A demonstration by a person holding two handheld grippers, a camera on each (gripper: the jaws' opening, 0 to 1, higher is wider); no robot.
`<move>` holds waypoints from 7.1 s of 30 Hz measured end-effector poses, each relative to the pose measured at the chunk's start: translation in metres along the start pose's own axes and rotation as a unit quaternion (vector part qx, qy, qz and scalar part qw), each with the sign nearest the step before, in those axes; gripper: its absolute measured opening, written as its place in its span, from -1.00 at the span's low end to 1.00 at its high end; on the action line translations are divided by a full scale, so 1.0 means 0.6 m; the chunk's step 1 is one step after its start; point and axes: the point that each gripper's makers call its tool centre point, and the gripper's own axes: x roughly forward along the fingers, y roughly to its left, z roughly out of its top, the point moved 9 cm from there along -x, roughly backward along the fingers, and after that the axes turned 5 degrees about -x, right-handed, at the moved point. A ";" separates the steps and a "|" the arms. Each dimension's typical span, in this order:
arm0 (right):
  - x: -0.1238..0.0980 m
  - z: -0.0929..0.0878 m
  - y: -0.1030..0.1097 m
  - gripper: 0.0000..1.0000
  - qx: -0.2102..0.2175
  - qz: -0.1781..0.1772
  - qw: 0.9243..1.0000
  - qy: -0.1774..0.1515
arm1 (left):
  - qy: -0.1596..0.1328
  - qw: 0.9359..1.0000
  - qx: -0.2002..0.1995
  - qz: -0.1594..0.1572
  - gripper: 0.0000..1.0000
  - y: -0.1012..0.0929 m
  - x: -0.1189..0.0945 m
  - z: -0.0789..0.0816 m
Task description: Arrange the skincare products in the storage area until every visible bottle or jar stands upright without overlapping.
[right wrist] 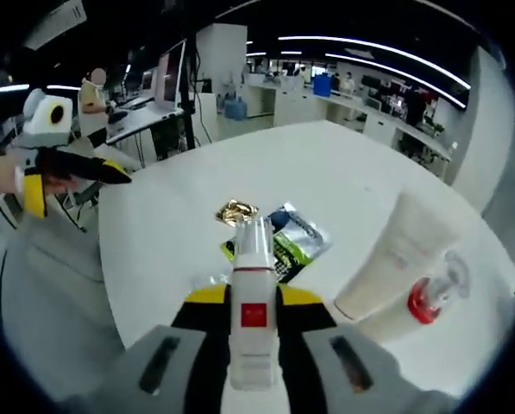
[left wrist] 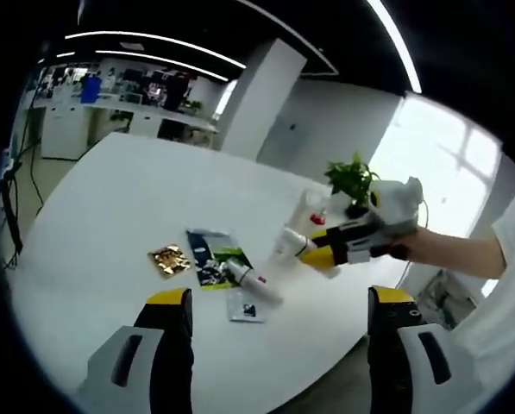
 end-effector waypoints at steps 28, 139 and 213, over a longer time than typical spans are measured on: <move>-0.050 0.046 0.091 -0.62 0.034 0.009 0.996 -0.082 | -0.059 0.963 -0.247 -0.090 0.40 -0.070 0.091 0.002; -0.044 0.003 0.044 -0.52 0.091 0.209 0.968 -0.100 | 0.001 0.974 -0.107 -0.202 -0.67 -0.080 0.174 0.022; 0.024 -0.180 -0.036 -0.60 0.173 -0.268 0.947 -0.042 | 0.171 0.914 0.256 -0.265 -0.63 -0.097 0.434 -0.033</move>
